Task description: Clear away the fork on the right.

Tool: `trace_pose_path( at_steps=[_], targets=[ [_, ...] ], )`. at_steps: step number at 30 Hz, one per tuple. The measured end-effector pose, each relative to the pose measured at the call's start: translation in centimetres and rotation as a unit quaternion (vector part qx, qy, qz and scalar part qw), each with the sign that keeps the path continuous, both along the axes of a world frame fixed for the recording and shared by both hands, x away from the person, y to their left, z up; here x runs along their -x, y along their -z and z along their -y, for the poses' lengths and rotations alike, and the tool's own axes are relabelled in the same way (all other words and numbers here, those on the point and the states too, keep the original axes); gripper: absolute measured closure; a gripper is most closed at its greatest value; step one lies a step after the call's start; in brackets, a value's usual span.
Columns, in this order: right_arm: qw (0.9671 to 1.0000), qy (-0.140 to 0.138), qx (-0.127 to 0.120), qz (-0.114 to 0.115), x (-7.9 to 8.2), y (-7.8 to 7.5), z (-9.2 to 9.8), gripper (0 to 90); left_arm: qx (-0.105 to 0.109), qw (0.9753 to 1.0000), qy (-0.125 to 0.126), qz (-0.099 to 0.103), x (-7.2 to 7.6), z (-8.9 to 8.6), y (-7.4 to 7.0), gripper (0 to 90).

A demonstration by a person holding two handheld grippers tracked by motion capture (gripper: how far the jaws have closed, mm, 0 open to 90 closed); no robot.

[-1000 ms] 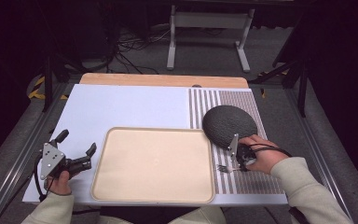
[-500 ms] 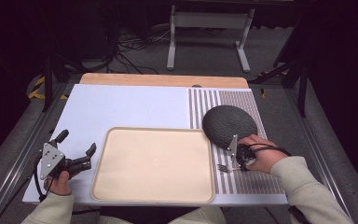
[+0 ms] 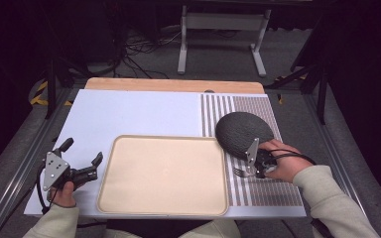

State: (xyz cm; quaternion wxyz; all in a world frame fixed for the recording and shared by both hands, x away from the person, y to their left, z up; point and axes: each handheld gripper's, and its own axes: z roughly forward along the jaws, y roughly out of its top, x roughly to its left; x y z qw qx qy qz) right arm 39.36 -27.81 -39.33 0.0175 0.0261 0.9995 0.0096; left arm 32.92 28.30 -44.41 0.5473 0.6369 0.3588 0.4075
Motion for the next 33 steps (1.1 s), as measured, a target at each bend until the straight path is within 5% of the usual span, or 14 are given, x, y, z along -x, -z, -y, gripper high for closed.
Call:
trace_pose_path(
  at_steps=[12,18,22,26,27,33],
  targets=[
    [0.9988,0.020,-0.041,0.017,0.1,-1.8,-0.2,84.9,0.003,1.0000,0.000,-0.002,0.0,0.0,0.0,0.4],
    [0.9936,0.065,-0.085,0.034,0.2,-2.8,-0.2,84.9,0.002,1.0000,0.001,-0.002,0.0,0.0,0.0,0.4],
    [0.9918,0.072,-0.097,0.041,0.3,-3.1,-0.1,84.9,0.002,1.0000,0.001,-0.002,0.0,0.0,0.0,0.4],
    [0.9873,0.092,-0.121,0.047,0.4,-3.6,0.0,84.9,0.001,1.0000,0.001,-0.003,0.0,0.0,0.0,0.4],
    [0.9831,0.111,-0.136,0.052,0.5,-3.7,0.0,84.9,0.000,1.0000,0.000,-0.001,0.0,0.0,0.0,0.4],
    [0.9710,0.149,-0.177,0.061,0.6,-4.1,0.0,84.9,0.001,1.0000,0.002,-0.002,0.0,0.0,0.0,0.4]
  ],
)
